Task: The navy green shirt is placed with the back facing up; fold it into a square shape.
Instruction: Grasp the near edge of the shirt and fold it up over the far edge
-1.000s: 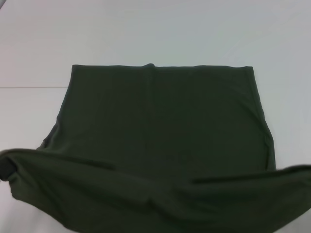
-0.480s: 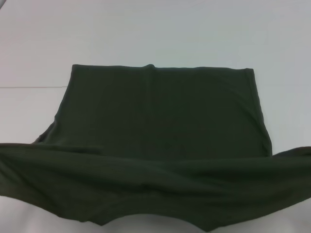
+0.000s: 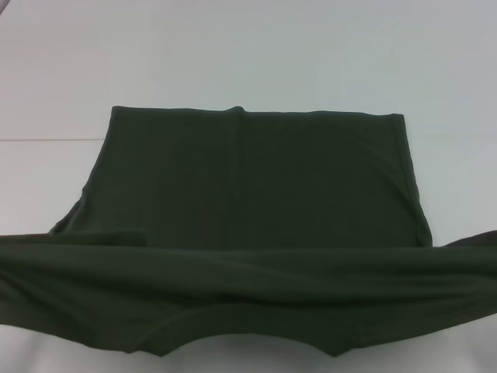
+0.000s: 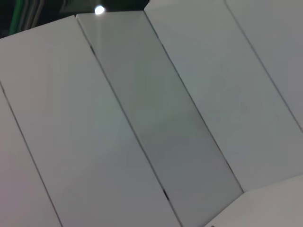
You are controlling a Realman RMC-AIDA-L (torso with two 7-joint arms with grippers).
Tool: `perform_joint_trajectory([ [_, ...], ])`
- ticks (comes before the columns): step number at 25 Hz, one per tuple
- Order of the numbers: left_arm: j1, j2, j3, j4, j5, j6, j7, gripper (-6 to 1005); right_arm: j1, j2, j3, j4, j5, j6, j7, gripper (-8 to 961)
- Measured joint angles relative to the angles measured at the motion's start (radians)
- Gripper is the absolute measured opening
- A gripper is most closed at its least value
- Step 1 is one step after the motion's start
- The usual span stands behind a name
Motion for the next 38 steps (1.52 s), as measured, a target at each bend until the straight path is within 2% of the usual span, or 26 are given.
perform_joint_trajectory([
  [8, 0.005, -0.006, 0.001, -0.004, 0.0, 0.001, 0.009, 26, 0.0, 0.015, 0.01, -0.005, 0.001, 0.0, -0.01, 37],
  [16, -0.039, -0.009, -0.017, -0.049, -0.018, -0.014, 0.046, 26, 0.013, 0.036, 0.055, -0.001, 0.002, 0.003, -0.011, 36],
  [19, -0.067, -0.008, -0.056, -0.083, -0.022, -0.033, 0.08, 26, 0.024, 0.058, 0.109, 0.0, 0.003, 0.026, -0.006, 36],
  [31, -0.172, -0.009, -0.105, -0.192, -0.022, -0.24, 0.18, 26, 0.084, 0.107, 0.154, 0.008, 0.002, 0.217, -0.005, 36],
  [38, -0.245, -0.013, -0.103, -0.233, -0.022, -0.363, 0.259, 26, 0.121, 0.109, 0.151, 0.039, 0.002, 0.289, -0.017, 36],
])
